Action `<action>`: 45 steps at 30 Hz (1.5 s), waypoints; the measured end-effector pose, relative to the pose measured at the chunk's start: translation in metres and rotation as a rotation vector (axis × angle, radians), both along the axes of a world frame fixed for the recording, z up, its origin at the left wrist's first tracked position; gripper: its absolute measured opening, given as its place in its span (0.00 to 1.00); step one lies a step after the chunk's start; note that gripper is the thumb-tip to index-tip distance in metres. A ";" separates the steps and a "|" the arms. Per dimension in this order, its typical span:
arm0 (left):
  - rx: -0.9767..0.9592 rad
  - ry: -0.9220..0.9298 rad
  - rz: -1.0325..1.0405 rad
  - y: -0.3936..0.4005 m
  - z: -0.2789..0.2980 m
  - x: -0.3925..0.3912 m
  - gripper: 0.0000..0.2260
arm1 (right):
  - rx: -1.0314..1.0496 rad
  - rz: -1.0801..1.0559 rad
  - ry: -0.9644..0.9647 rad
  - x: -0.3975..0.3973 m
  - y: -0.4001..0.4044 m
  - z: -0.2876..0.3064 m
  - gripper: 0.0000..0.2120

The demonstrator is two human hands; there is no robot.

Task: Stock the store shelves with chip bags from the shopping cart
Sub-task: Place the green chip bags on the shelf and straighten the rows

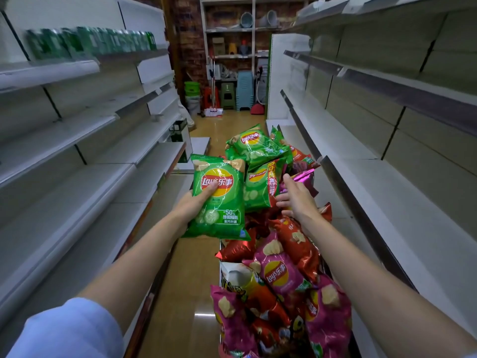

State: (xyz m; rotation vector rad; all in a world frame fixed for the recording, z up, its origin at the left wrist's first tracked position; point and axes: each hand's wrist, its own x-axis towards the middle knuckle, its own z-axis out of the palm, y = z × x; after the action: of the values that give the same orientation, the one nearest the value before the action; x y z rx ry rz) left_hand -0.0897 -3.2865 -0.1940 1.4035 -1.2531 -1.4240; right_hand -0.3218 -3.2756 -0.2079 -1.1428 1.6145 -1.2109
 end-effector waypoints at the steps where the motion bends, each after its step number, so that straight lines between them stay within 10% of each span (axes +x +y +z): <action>1: 0.007 0.010 0.007 -0.005 -0.001 0.001 0.17 | 0.005 -0.001 -0.002 0.002 -0.006 -0.001 0.16; 26: 0.107 0.054 -0.269 -0.205 -0.022 0.014 0.18 | 0.447 -0.236 0.349 0.014 -0.177 -0.072 0.55; 45: 0.084 0.075 -0.425 -0.241 -0.012 -0.005 0.23 | 0.358 -0.240 -0.123 -0.012 -0.134 -0.042 0.18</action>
State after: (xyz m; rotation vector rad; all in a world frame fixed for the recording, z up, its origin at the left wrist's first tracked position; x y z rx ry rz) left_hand -0.0944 -3.5274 -0.2065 1.1666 -1.5185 -1.8133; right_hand -0.3339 -3.4099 -0.2501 -0.6532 1.8194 -1.0579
